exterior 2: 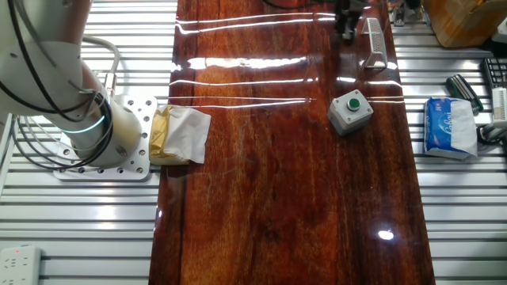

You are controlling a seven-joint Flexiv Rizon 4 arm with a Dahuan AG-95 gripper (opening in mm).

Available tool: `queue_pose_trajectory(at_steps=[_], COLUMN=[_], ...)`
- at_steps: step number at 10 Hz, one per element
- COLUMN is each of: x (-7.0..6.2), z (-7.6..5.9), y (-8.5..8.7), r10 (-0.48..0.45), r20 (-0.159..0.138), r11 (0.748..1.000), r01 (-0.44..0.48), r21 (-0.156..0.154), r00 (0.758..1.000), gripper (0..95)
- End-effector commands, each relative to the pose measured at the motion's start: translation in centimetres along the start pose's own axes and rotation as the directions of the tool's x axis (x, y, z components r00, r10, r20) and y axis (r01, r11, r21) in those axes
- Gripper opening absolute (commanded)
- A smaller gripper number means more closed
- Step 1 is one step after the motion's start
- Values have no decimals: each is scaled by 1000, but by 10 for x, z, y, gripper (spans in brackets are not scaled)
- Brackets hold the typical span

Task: Push the soccer ball into the goal

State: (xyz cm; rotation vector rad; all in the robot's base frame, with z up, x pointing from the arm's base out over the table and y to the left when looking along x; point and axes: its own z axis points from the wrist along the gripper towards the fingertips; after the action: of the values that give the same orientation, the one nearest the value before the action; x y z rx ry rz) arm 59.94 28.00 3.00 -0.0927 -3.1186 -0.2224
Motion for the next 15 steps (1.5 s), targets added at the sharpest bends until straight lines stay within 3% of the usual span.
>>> queue_pose_trajectory(at_steps=[1,2,4,5,6,7,8,9,10,12,14,15], x=[-21,-26,-24,-22,-22,-22,-22,-22,-22,-20,-18,-16], z=[-11,-17,-18,-19,-19,-19,-18,-18,-15,-5,-5,-7], y=[-8,-3,0,2,2,2,2,3,7,20,23,25], r10=[-22,14,40,80,93,117,162,174,174,176,173,160], r20=[-11,-29,-42,-47,-58,-74,-111,-121,-132,-126,-120,-131], r11=[1000,1000,999,995,993,988,974,970,969,970,977,982], r01=[22,-15,-41,-82,-97,-124,-177,-191,-194,-194,-185,-172], r21=[-1,-14,-26,-59,-70,-94,-140,-150,-154,-145,-102,-81], r00=[1000,999,998,996,994,990,980,977,976,976,978,978], gripper=[0,0,0,0,0,0,0,0,0,0,0,0])
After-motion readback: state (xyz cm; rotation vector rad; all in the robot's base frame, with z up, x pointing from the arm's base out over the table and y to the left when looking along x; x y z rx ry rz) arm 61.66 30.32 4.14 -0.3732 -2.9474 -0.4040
